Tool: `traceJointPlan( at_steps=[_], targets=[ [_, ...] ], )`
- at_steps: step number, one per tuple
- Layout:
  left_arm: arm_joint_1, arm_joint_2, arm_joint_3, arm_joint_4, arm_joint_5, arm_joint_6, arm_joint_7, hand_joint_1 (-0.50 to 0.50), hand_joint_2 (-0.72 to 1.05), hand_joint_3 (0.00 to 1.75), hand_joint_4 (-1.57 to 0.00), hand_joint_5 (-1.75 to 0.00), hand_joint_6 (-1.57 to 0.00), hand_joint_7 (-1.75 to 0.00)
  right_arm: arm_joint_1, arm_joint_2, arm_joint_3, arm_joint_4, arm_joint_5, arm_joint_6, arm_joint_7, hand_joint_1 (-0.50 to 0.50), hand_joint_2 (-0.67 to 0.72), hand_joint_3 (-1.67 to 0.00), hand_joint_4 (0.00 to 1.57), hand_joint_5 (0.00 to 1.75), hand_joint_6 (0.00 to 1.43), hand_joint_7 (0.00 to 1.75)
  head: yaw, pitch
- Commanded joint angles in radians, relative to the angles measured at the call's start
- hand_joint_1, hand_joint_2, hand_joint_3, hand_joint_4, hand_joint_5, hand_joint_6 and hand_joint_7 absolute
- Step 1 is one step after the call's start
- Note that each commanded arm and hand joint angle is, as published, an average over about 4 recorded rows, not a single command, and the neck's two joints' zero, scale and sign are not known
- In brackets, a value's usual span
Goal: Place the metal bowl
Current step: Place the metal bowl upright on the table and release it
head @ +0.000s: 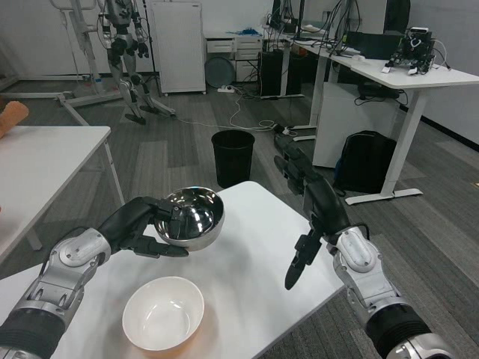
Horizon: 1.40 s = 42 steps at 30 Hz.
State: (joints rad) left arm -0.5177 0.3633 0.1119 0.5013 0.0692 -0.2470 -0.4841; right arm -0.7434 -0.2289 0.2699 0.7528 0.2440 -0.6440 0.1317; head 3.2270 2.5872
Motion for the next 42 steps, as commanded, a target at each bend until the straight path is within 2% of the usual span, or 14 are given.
traceJointPlan(
  at_steps=[1,6,8,12,15,22,28,35,38,42],
  targets=[
    [-0.005,0.000,0.009,-0.007,0.003,-0.012,-0.001,-0.34,0.89,0.26,-0.49,-1.54,-1.31,-1.68,-0.012,-0.001,0.002,0.002,0.012,-0.011,-0.003,-0.46,0.66,0.00,0.00,0.00,0.00,0.00,-0.003,0.002],
    [-0.007,0.000,0.015,0.000,0.003,-0.015,0.001,-0.34,0.89,0.26,-0.47,-1.54,-1.31,-1.68,-0.014,-0.001,0.002,0.007,0.012,-0.011,-0.003,-0.46,0.66,0.00,0.00,0.00,0.00,0.00,0.001,0.000],
    [-0.008,0.000,0.028,0.013,0.007,-0.020,0.001,-0.34,0.94,0.26,-0.47,-1.54,-1.31,-1.68,-0.014,-0.001,0.002,0.008,0.014,-0.011,-0.003,-0.46,0.66,0.00,0.00,0.00,0.00,0.00,0.000,-0.001],
    [-0.006,-0.001,0.074,0.050,0.024,-0.036,0.004,-0.34,0.89,0.26,-0.46,-1.54,-1.31,-1.68,-0.013,-0.001,0.004,0.007,0.019,-0.011,-0.003,-0.46,0.66,0.00,0.00,0.00,0.00,0.00,0.006,-0.003],
    [-0.002,-0.001,0.128,0.101,0.068,-0.075,0.018,-0.34,0.96,0.26,-0.45,-1.54,-1.31,-1.68,-0.013,-0.001,0.007,0.009,0.021,-0.011,-0.003,-0.46,0.66,0.00,0.00,0.00,0.00,0.00,0.014,-0.005],
    [0.005,-0.007,0.223,0.227,0.158,-0.130,0.055,-0.34,0.96,0.26,-0.45,-1.54,-1.31,-1.68,-0.013,-0.001,0.012,0.010,0.022,-0.011,-0.003,-0.46,0.66,0.00,0.00,0.00,0.00,0.00,0.036,-0.009],
    [0.008,-0.010,0.262,0.325,0.206,-0.171,0.068,-0.34,0.96,0.26,-0.41,-1.54,-1.29,-1.68,-0.012,-0.003,0.022,0.008,0.028,-0.013,-0.004,-0.46,0.66,0.00,0.00,0.00,0.00,0.00,0.043,0.001],
    [0.009,-0.011,0.288,0.378,0.213,-0.195,0.081,-0.37,0.96,0.26,-0.36,-1.54,-1.27,-1.68,-0.011,-0.003,0.022,0.003,0.028,-0.013,-0.004,-0.46,0.66,0.00,0.00,0.00,0.00,0.00,0.056,-0.003],
    [0.013,-0.012,0.295,0.385,0.210,-0.202,0.082,-0.42,1.03,0.26,-0.32,-1.44,-1.20,-1.59,-0.010,-0.003,0.026,0.002,0.030,-0.014,-0.003,-0.46,0.66,0.00,0.00,0.00,0.00,0.00,0.060,0.000],
    [0.024,-0.019,0.305,0.388,0.195,-0.226,0.089,-0.46,1.05,0.26,-0.20,-1.21,-1.09,-1.33,-0.011,-0.004,0.030,-0.001,0.032,-0.014,-0.003,-0.46,0.66,0.00,0.00,0.00,0.00,0.00,0.068,0.004]
  ],
)
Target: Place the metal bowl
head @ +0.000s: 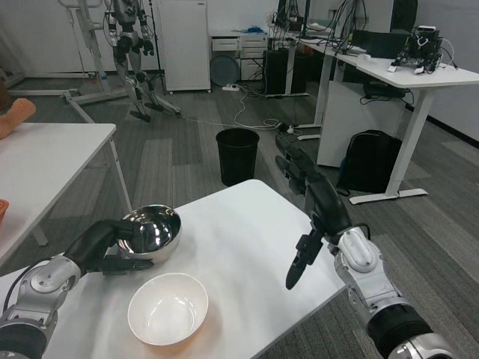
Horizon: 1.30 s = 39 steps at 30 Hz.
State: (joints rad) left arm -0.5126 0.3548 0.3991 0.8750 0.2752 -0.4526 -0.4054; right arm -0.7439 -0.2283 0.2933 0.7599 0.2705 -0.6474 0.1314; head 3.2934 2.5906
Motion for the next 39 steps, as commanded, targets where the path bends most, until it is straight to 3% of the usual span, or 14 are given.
traceJointPlan(
  at_steps=[1,5,10,13,17,21,24,30,35,39],
  targets=[
    [0.022,-0.012,0.021,0.014,-0.013,-0.027,0.013,-0.46,1.05,0.26,-0.15,-1.10,-1.06,-1.24,-0.010,-0.004,0.008,-0.008,0.006,-0.011,-0.003,-0.46,0.66,0.00,0.00,0.00,0.00,0.00,0.001,0.000],
    [0.029,-0.017,0.030,0.014,-0.013,-0.032,0.014,-0.50,1.05,0.17,-0.06,-0.77,-1.02,-1.05,-0.015,-0.006,0.014,-0.005,0.007,-0.011,-0.004,-0.46,0.66,0.00,0.00,0.00,0.00,0.00,0.028,0.014],
    [0.034,-0.019,0.039,0.015,-0.017,-0.051,0.011,-0.50,1.05,0.09,-0.04,-0.72,-1.03,-0.98,-0.022,-0.006,0.017,0.000,0.007,-0.011,-0.004,-0.46,0.66,0.00,0.00,0.00,0.00,0.00,0.031,0.019],
    [0.035,-0.019,0.045,0.016,-0.021,-0.062,0.009,-0.50,0.96,0.09,-0.04,-0.72,-1.01,-0.98,-0.024,-0.006,0.021,0.004,0.007,-0.011,-0.004,-0.46,0.66,0.00,0.00,0.00,0.00,0.00,0.033,0.015],
    [0.036,-0.019,0.049,0.016,-0.019,-0.080,0.008,-0.50,0.69,0.04,0.00,-0.67,-0.99,-0.94,-0.026,-0.005,0.022,0.009,0.007,-0.011,-0.004,-0.46,0.66,0.00,0.00,0.00,0.00,0.00,0.036,0.009],
    [0.036,-0.019,0.055,0.016,-0.015,-0.101,0.008,-0.50,0.21,0.00,0.00,-0.44,-0.88,-0.79,-0.025,-0.004,0.022,0.012,0.008,-0.011,-0.004,-0.46,0.66,0.00,0.00,0.00,0.00,0.00,0.036,-0.002],
    [0.036,-0.019,0.055,0.015,-0.009,-0.111,0.008,-0.50,-0.08,0.00,0.00,-0.38,-0.86,-0.75,-0.025,-0.003,0.022,0.012,0.009,-0.011,-0.004,-0.46,0.66,0.00,0.00,0.00,0.00,0.00,0.034,-0.008],
    [0.036,-0.019,0.065,0.012,0.013,-0.120,0.007,-0.50,-0.53,0.04,0.00,-0.28,-0.73,-0.59,-0.023,-0.002,0.023,0.012,0.009,-0.011,-0.004,-0.46,0.66,0.00,0.00,0.00,0.00,0.00,0.036,-0.028],
    [0.043,-0.021,0.080,0.009,-0.046,-0.138,0.020,-0.50,-0.70,0.00,0.00,-0.10,-0.43,-0.42,-0.022,-0.002,0.023,0.011,0.009,-0.011,-0.003,-0.46,0.66,0.00,0.00,0.00,0.00,0.00,0.045,-0.047],
    [0.047,-0.025,0.082,-0.013,-0.090,-0.151,0.032,-0.50,-0.72,0.02,0.00,-0.05,-0.38,-0.35,-0.022,-0.003,0.023,0.010,0.009,-0.011,-0.004,-0.46,0.66,0.00,0.00,0.00,0.00,0.00,0.052,-0.051]
  ],
)
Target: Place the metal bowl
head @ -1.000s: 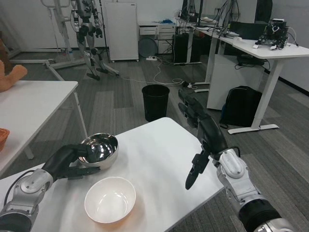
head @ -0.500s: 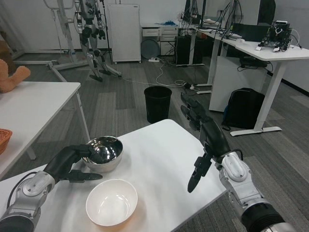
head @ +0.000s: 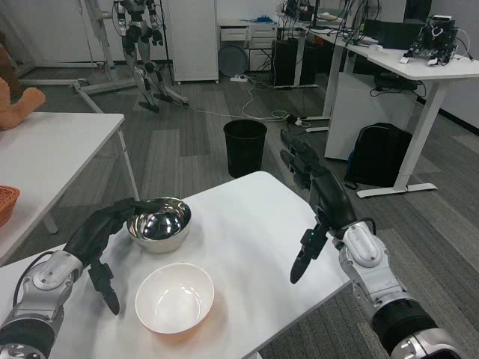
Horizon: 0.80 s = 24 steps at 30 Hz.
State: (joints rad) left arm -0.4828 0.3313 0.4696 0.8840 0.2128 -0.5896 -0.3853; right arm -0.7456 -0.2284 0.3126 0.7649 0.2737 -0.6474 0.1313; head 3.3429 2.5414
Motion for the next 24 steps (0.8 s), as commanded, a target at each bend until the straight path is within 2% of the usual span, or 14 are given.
traceJointPlan(
  at_steps=[1,6,9,12,15,19,24],
  targets=[
    [0.018,-0.002,0.013,-0.032,-0.033,-0.015,0.013,-0.50,-0.72,0.02,0.00,-0.03,-0.35,-0.33,-0.021,-0.004,0.003,0.004,0.006,-0.011,-0.004,-0.46,0.66,0.00,0.00,0.00,0.00,0.00,0.004,-0.002],
    [0.018,-0.004,0.040,-0.083,-0.060,-0.005,0.011,-0.50,-0.72,0.02,0.00,0.00,-0.08,-0.09,-0.022,-0.007,0.003,0.006,0.008,-0.011,-0.003,-0.46,0.66,0.00,0.00,0.00,0.00,0.00,0.000,0.000],
    [0.018,-0.005,0.061,-0.132,-0.093,0.014,0.006,-0.50,-0.72,0.02,0.00,0.00,0.00,-0.05,-0.023,-0.009,0.003,0.007,0.011,-0.011,-0.002,-0.46,0.66,0.00,0.00,0.00,0.00,0.00,-0.002,0.000],
    [0.022,-0.018,0.088,-0.214,-0.133,0.025,0.016,-0.50,-0.72,0.00,0.00,0.00,0.00,0.00,-0.026,-0.012,0.003,0.008,0.014,-0.011,-0.004,-0.46,0.66,0.00,0.00,0.00,0.00,0.00,0.000,0.000],
    [0.020,-0.048,0.121,-0.289,-0.151,0.012,0.049,-0.50,-0.72,0.02,0.00,0.00,0.00,-0.02,-0.031,-0.015,0.003,0.010,0.019,-0.011,-0.004,-0.46,0.66,0.00,0.00,0.00,0.00,0.00,0.003,0.012],
    [0.010,-0.078,0.129,-0.371,-0.192,0.000,0.062,-0.50,-0.72,0.02,0.00,0.00,0.00,-0.05,-0.037,-0.025,0.003,0.011,0.029,-0.011,-0.004,-0.46,0.66,0.00,0.00,0.00,0.00,0.00,0.000,0.036],
    [-0.004,-0.099,0.078,-0.389,-0.352,-0.089,0.095,-0.50,-0.72,0.00,0.00,0.00,0.00,-0.07,-0.042,-0.057,0.004,-0.006,0.046,-0.011,-0.001,-0.46,0.66,0.00,0.00,0.00,0.00,0.00,-0.017,0.062]
  ],
)
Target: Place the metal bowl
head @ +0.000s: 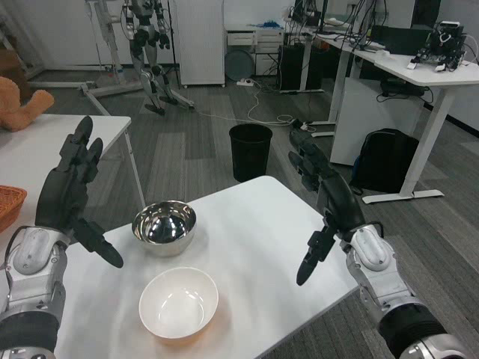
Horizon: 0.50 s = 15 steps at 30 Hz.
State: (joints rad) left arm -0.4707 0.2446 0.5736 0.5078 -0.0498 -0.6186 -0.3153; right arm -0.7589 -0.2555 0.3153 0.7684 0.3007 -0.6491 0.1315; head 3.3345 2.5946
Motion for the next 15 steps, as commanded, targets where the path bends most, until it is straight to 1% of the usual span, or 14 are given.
traceJointPlan(
  at_steps=[1,3,8,12,15],
  targets=[
    [-0.019,-0.015,-0.040,-0.012,-0.124,-0.081,0.032,-0.50,-0.72,0.00,0.00,0.00,0.00,-0.07,-0.029,-0.039,0.001,-0.016,0.027,-0.009,-0.001,-0.46,0.66,0.00,0.00,0.00,0.00,0.00,-0.016,0.011],
    [-0.021,-0.016,-0.058,-0.012,-0.156,-0.108,0.037,-0.50,-0.72,0.00,0.00,0.00,0.00,-0.07,-0.027,-0.055,0.001,-0.029,0.042,-0.009,-0.001,-0.46,0.66,0.00,0.00,0.00,0.00,0.00,-0.035,0.016],
    [-0.023,-0.017,-0.079,-0.012,-0.174,-0.158,0.055,-0.50,-0.72,0.00,0.00,0.00,0.00,-0.07,-0.013,-0.091,0.000,-0.070,0.058,-0.004,-0.003,-0.46,0.66,0.00,0.00,0.00,0.00,0.00,-0.074,0.023],
    [-0.022,-0.014,-0.090,-0.012,-0.235,-0.169,0.047,-0.50,-0.72,0.00,0.00,0.00,0.00,-0.05,-0.011,-0.097,0.000,-0.094,0.060,0.004,-0.003,-0.46,0.66,0.00,0.00,0.00,0.00,0.00,-0.078,0.031],
    [-0.017,0.003,-0.093,-0.033,-0.269,-0.177,0.048,-0.50,-0.72,0.00,0.00,0.00,0.00,-0.05,-0.014,-0.099,0.002,-0.102,0.059,0.005,-0.003,-0.46,0.66,0.00,0.00,0.00,0.00,0.00,-0.086,0.033]
  ],
)
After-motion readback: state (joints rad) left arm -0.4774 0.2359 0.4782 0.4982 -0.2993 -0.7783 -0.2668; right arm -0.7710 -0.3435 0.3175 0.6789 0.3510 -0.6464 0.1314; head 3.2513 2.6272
